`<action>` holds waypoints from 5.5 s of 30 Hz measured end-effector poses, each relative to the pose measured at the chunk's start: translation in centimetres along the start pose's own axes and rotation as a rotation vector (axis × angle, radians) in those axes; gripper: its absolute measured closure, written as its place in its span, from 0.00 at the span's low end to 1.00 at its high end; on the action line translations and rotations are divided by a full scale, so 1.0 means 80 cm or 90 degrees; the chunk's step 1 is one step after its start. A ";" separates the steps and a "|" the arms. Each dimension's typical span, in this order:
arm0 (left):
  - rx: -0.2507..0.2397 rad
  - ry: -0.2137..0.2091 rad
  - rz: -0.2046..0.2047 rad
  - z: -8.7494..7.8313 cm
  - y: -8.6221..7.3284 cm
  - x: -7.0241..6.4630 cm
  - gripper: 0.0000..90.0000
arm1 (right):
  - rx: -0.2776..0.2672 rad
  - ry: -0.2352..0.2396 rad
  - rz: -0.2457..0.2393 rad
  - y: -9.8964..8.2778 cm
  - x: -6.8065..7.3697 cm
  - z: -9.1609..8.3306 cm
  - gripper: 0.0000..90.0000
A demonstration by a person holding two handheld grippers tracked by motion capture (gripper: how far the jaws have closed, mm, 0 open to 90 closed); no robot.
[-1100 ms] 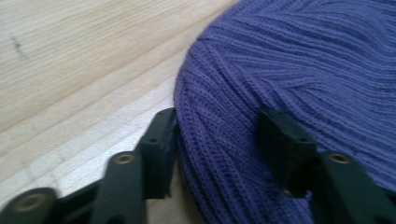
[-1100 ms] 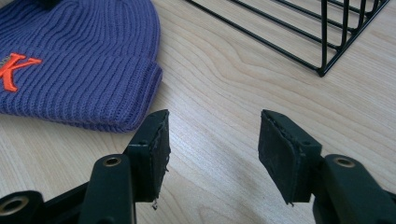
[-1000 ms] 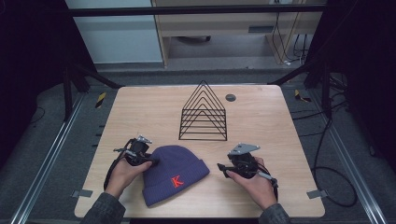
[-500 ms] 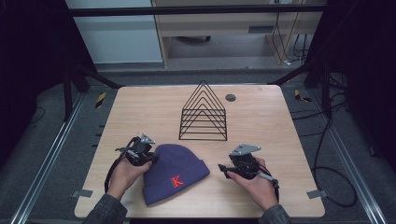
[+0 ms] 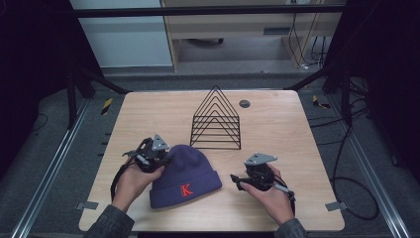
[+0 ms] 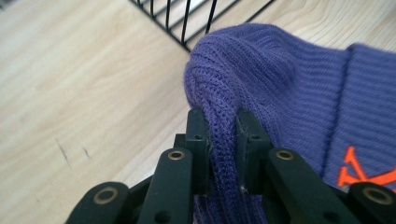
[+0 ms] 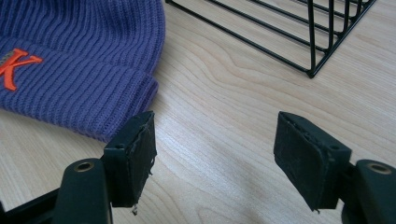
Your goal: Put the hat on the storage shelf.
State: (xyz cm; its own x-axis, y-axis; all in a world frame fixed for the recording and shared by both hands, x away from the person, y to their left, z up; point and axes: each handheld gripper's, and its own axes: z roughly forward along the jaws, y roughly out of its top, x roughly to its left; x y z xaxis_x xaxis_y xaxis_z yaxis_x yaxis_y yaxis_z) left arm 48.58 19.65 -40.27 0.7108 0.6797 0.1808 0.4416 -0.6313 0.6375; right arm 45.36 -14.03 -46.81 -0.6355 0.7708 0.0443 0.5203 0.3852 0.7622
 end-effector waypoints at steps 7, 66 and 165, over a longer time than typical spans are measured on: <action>-0.028 0.033 0.065 -0.024 0.022 -0.012 0.87 | 0.005 -0.035 -0.031 -0.001 0.011 0.002 0.34; -0.161 -0.056 0.144 -0.143 0.086 0.019 0.89 | -0.027 0.154 -0.122 0.112 0.054 0.064 0.50; -0.261 -0.029 0.051 0.000 0.254 0.084 0.87 | -0.053 -0.050 -0.101 0.180 -0.102 -0.020 0.84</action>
State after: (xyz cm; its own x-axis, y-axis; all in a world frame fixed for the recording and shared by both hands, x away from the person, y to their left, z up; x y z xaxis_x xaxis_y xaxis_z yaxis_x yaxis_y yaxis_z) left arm 62.32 11.38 -26.14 0.7614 0.6115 0.2151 0.1357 -0.4748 0.8696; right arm 57.12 -15.57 -35.22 -0.6575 0.7422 -0.1295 0.3653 0.4643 0.8068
